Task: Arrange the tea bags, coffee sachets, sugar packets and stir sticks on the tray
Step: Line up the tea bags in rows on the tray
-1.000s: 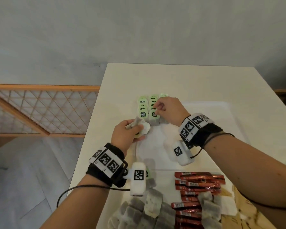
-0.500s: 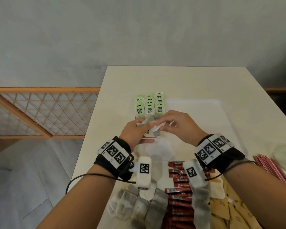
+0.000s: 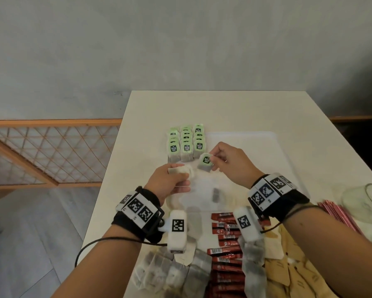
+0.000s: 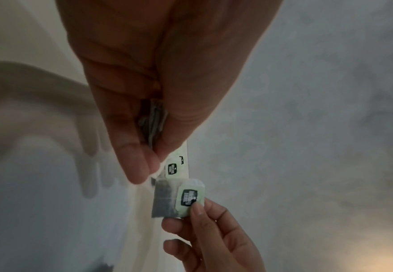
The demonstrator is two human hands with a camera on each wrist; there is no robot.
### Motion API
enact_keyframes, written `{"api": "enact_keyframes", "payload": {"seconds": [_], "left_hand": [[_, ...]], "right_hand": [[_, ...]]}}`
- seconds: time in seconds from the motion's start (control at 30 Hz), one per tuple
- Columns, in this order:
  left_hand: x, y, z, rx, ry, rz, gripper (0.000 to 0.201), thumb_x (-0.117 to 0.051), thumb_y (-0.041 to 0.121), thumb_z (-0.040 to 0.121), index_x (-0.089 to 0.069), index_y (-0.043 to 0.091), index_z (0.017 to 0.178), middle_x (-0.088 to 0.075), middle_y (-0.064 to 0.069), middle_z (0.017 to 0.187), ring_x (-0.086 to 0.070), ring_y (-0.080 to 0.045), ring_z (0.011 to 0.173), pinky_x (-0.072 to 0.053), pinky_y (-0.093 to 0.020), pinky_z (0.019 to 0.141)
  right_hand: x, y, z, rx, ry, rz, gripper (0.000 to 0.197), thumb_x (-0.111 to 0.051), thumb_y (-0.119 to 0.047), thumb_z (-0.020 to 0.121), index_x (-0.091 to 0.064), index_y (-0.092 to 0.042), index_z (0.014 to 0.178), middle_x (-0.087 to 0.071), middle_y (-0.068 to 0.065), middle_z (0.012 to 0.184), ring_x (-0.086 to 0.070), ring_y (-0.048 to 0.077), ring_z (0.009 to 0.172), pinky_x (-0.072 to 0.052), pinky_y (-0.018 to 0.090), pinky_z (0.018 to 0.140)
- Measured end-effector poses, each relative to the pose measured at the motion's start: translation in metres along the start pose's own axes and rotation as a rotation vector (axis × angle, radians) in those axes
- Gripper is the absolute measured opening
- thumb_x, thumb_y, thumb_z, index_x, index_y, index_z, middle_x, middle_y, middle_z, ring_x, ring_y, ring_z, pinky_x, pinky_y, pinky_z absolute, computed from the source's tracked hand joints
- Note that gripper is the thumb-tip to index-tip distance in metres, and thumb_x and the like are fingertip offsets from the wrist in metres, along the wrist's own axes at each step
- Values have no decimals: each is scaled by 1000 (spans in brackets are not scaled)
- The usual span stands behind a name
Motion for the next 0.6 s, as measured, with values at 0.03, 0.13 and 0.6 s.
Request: {"api": "enact_keyframes", "payload": {"seconds": [0.03,0.13,0.6], "left_hand": [[2,0,1,-7,14,21,22,-59,-3,92,-57,5,112,-64,-11,83,-65,-16,63,-61,-28,61],[4,0,6,-21,39,65,13,-54,1,95,-57,7,106,-65,-11,89,-67,-19,68,-61,-30,61],[11,1,20,-117,92,159,1,-62,8,92,-62,8,92,-68,-10,89,-69,-18,78,-60,-32,71]], "right_hand": [[-1,4,5,-29,3,-23,6,-58,-17,96,-57,-19,91,-71,0,80,-69,15,75,-55,35,73],[-3,11,20,-75,11,-56,5,-61,-14,94,-59,-16,90,-69,1,82,-68,18,74,-53,30,70],[-14,9,65,-110,74,-45,8,-65,-12,90,-58,-13,86,-66,7,79,-67,26,73,-57,45,79]]}}
Point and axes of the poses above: each hand's wrist, its own z-axis towards the middle knuckle, its own x-axis out of the back of the hand, y = z × x, the point moved 3 cm from there along z, towards the middle knuckle
